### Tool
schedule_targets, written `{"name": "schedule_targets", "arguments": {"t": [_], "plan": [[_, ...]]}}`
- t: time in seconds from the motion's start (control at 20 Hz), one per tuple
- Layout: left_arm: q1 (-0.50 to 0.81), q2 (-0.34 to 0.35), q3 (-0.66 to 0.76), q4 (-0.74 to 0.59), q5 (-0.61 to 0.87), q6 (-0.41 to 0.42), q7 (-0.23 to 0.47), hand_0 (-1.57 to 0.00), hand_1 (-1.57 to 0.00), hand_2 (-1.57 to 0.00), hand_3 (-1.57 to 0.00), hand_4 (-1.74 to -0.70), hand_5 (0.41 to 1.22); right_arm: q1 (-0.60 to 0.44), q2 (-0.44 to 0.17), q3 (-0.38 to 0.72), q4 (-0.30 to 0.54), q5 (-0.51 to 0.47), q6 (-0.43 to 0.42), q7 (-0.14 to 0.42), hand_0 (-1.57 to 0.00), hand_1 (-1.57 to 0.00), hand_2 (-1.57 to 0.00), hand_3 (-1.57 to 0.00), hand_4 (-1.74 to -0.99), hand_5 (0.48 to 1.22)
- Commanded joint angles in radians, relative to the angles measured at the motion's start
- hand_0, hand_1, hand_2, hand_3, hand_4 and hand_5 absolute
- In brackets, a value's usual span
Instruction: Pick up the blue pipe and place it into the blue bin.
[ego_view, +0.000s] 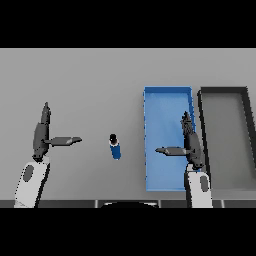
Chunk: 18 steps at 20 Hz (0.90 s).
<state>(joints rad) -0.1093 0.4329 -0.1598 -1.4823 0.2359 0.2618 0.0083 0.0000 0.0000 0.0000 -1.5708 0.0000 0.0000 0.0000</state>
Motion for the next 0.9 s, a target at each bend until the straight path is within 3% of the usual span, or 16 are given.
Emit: {"name": "schedule_targets", "arguments": {"t": [0.0,0.25,0.35,0.45,0.6,0.7,0.85], "plan": [[0.002,0.000,0.000,-0.002,0.000,0.001,-0.006,0.00,0.00,0.00,0.00,-1.07,0.591,0.002,0.000,0.000,-0.001,0.000,0.000,-0.001,0.00,0.00,0.00,0.00,-1.225,0.617],[0.018,-0.002,-0.006,-0.022,-0.004,0.007,-0.015,0.00,0.00,0.00,0.00,-1.07,0.591,0.020,-0.005,0.000,-0.008,-0.002,0.005,-0.008,0.00,0.00,0.00,0.00,-1.225,0.617],[0.025,0.142,-0.046,-0.034,0.019,-0.224,-0.076,0.00,0.00,0.00,0.00,-1.07,0.590,0.071,-0.072,0.069,-0.071,0.087,0.046,-0.075,0.00,0.00,0.00,0.00,-1.224,0.618],[0.018,0.189,-0.060,-0.018,0.033,-0.319,-0.083,0.00,0.00,0.00,0.00,-1.08,0.587,0.100,-0.102,0.098,-0.110,0.123,0.064,-0.082,0.00,0.00,0.00,0.00,-1.225,0.620],[0.019,0.217,-0.064,-0.031,0.040,-0.362,-0.102,0.00,0.00,0.00,0.00,-1.08,0.596,0.119,-0.120,0.111,-0.140,0.160,0.056,-0.069,0.00,0.00,0.00,0.00,-1.203,0.614],[0.032,0.216,-0.075,-0.048,0.049,-0.378,-0.098,0.00,0.00,0.00,0.00,-1.08,0.604,0.107,-0.117,0.111,-0.128,0.172,0.044,-0.031,0.00,0.00,0.00,0.00,-1.186,0.601],[0.056,0.232,-0.107,-0.077,0.053,-0.444,-0.129,0.00,0.00,0.00,0.00,-1.10,0.583,0.117,-0.119,0.120,-0.147,0.181,0.043,-0.055,0.00,0.00,0.00,0.00,-1.187,0.600]]}}
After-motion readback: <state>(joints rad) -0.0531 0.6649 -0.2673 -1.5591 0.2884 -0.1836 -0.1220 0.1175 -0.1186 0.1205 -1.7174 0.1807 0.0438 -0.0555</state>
